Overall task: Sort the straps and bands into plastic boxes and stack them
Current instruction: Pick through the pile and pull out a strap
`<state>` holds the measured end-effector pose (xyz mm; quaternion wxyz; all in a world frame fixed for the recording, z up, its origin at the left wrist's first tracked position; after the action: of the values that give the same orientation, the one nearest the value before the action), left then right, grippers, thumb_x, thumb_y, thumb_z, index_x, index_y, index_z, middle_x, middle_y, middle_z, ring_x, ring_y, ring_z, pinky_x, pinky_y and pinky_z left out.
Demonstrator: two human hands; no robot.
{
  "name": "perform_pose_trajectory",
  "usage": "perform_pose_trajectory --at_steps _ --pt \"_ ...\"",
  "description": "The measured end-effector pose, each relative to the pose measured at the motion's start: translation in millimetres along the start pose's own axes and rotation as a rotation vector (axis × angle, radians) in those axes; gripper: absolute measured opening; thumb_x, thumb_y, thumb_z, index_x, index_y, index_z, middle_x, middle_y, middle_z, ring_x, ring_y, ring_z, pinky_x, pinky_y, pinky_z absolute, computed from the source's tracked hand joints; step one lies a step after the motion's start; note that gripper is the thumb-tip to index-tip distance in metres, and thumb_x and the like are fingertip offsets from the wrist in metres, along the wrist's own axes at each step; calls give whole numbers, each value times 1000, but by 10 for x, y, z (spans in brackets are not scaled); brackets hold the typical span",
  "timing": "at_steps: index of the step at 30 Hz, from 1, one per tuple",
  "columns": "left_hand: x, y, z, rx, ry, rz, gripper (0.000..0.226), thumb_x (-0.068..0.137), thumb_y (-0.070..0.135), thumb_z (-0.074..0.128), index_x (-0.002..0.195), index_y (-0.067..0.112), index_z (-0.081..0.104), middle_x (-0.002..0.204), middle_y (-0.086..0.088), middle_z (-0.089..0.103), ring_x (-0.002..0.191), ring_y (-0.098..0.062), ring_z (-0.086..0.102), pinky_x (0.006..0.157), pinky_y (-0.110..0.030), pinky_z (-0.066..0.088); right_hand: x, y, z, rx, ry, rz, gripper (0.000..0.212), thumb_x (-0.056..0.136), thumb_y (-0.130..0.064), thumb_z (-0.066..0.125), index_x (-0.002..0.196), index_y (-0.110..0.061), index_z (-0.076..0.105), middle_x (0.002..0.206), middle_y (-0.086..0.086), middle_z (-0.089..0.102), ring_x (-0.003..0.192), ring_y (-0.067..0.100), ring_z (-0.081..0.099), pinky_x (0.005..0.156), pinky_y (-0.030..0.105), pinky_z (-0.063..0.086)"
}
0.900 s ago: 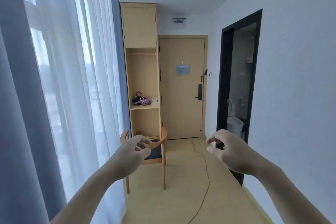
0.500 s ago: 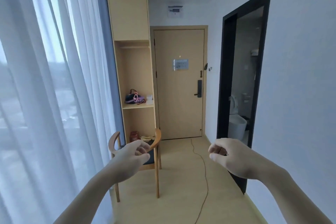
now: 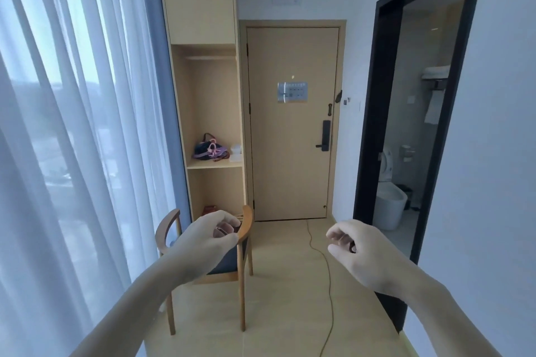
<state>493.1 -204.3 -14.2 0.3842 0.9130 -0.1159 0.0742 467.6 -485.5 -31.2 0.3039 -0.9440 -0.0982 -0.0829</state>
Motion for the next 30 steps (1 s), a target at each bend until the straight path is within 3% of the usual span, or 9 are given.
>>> perform_pose_trajectory --at_steps 4,9,15,20,26,30 --pt "780 -232 61 0 2 30 18 100 20 58 115 30 62 103 13 62 94 -9 62 63 -7 47 759 177 46 -34 42 -2 13 98 -37 56 111 -37 58 110 -22 57 100 1 59 91 26 51" --pt "1872 -500 90 8 -32 62 19 100 27 57 114 39 61 103 19 63 93 3 61 62 -2 44 1744 392 69 -55 73 38 10 99 -37 54 107 -39 58 108 -25 57 79 3 62 82 25 53" --pt "2952 -658 566 -63 -158 100 20 99 28 56 117 36 62 111 15 64 103 -3 61 92 -25 52 2520 828 113 -24 140 88 12 98 -33 55 92 -43 57 99 -25 61 73 1 67 71 23 54" --pt "3747 -716 983 -57 -230 133 21 100 29 55 119 36 62 113 17 62 106 -2 59 93 -25 49 3036 1374 13 -50 239 134 12 97 -33 57 92 -43 61 91 -30 61 81 1 63 70 23 57" --pt "4795 -778 1593 -46 -270 121 20 100 28 56 117 34 64 111 16 64 107 -2 59 96 -28 49 3790 2109 51 -25 227 151 14 97 -29 56 94 -42 62 98 -32 59 81 0 62 69 21 54" --pt "5600 -667 1952 -43 -280 119 20 99 29 55 116 34 64 110 17 64 105 -1 60 92 -25 49 4462 2705 -95 7 239 171 14 98 -22 57 96 -33 65 95 -23 63 86 0 60 79 25 55"
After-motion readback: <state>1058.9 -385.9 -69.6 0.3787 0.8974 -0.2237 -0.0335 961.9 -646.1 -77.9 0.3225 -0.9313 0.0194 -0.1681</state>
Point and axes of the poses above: each hand's wrist, its own x-axis towards the middle knuckle, its own z-axis out of the palm, y = z × x, the point moved 9 cm from there along x, towards the middle knuckle
